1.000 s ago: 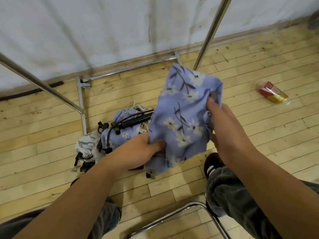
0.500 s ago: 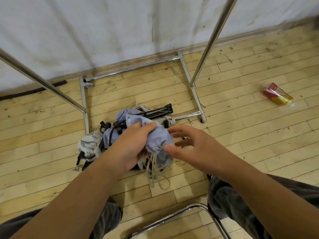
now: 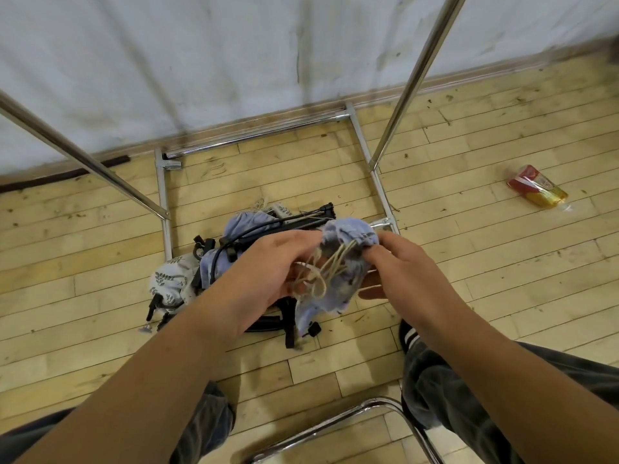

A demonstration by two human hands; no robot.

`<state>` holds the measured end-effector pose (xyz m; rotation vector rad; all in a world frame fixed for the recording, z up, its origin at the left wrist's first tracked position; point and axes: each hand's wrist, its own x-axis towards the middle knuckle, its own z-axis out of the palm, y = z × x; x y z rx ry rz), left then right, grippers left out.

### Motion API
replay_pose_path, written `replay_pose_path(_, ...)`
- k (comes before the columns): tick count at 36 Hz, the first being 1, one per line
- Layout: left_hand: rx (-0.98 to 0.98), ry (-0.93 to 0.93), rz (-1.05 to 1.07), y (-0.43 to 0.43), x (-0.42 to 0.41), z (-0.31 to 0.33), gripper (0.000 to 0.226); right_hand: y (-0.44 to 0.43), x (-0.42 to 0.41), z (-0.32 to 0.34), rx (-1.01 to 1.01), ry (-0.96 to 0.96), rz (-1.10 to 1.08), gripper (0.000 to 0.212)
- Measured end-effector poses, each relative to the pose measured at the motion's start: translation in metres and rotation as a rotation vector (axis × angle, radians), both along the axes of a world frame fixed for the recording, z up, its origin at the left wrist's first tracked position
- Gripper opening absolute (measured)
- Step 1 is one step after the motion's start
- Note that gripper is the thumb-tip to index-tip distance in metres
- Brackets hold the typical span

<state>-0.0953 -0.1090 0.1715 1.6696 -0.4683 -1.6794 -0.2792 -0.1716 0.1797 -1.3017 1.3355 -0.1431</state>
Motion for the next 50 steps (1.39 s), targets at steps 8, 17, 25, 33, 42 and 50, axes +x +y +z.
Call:
replay_pose_path(8,-0.223,-0.026,0.065,0.002,0.009,0.007,0.021,0.0,0.001,0.001,-0.068,0.116,0.015,0.033)
replay_pose_path(17,-0.244,-0.001,0.189,0.0,0.013,0.008,0.018,0.003,0.005,0.011,-0.026,0.098,-0.039,0.07)
replay_pose_path(25,-0.177,-0.112,-0.126,0.004,0.007,0.008,0.019,0.004,0.007,0.015,-0.051,0.095,-0.074,0.079)
replay_pose_path(33,-0.13,-0.291,-0.168,0.003,0.007,0.0,0.02,0.0,0.002,0.004,-0.084,0.079,-0.131,0.049)
replay_pose_path(42,-0.119,-0.242,-0.047,0.0,0.007,-0.002,0.025,-0.003,-0.005,-0.001,-0.073,-0.045,-0.07,0.072)
replay_pose_path(50,-0.222,-0.275,0.017,0.002,0.006,0.006,0.017,-0.002,-0.006,-0.002,-0.195,0.004,-0.015,0.008)
